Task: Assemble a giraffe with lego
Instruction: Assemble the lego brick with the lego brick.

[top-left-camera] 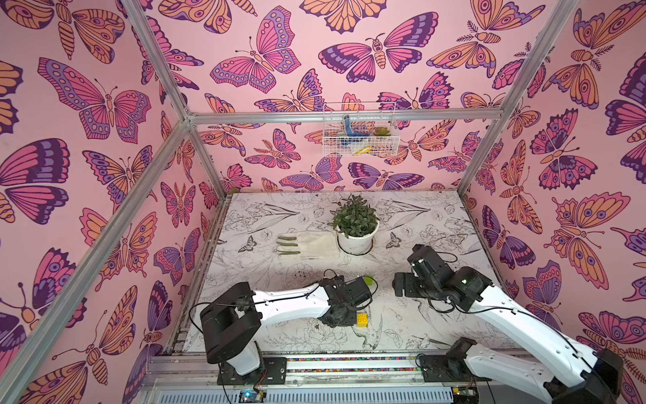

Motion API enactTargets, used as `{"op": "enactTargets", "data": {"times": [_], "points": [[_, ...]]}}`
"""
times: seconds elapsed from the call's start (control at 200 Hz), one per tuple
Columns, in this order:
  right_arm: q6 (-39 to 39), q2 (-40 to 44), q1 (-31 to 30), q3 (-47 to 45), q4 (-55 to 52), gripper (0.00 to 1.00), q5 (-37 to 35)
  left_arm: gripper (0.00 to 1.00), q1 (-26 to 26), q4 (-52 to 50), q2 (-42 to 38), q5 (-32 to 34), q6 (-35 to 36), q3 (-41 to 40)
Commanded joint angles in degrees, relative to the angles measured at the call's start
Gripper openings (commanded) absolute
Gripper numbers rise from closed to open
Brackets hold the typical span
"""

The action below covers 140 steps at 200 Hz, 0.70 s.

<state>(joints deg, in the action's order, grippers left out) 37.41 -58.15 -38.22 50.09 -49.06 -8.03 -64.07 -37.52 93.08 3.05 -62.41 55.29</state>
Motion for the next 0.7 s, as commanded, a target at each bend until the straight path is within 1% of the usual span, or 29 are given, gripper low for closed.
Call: {"op": "enactTargets", "data": {"times": [0.0,0.035,0.105,0.17,0.275,0.401,0.491,0.586,0.696], "points": [[-1.6,-0.2,0.4,1.3,-0.7,0.99,-0.1,0.52,0.7,-6.0,2.9,3.8,-0.3,-3.9],[-1.8,-0.1,0.4,1.4,-0.9,0.99,-0.2,0.54,0.7,-6.3,2.6,3.9,-0.4,-3.6],[-2.1,-0.1,0.5,1.7,-1.1,0.99,-0.3,0.63,0.7,-6.9,1.8,4.0,-0.2,-2.9],[-2.5,0.0,0.4,1.8,-1.0,0.99,-0.2,0.7,0.7,-7.4,0.8,4.3,-0.1,-2.5],[-2.9,0.0,0.5,2.0,-0.6,0.99,-0.1,0.71,0.7,-7.8,-2.4,4.8,0.1,-2.6],[-3.4,-0.5,0.5,2.2,0.3,0.99,0.5,0.76,0.7,-9.4,-5.5,4.9,0.4,-2.3],[-4.6,-0.5,0.6,2.4,1.3,0.99,1.2,0.77,0.7,-10.3,-9.2,4.7,0.1,-2.6],[-9.3,-1.4,0.6,3.6,1.9,0.99,3.2,0.78,0.7,-11.9,-14.3,4.8,-0.6,-3.0],[-17.5,-5.0,0.5,7.0,0.1,0.99,4.9,0.78,1.7,-15.7,-19.5,5.5,-1.8,-4.2]]}}
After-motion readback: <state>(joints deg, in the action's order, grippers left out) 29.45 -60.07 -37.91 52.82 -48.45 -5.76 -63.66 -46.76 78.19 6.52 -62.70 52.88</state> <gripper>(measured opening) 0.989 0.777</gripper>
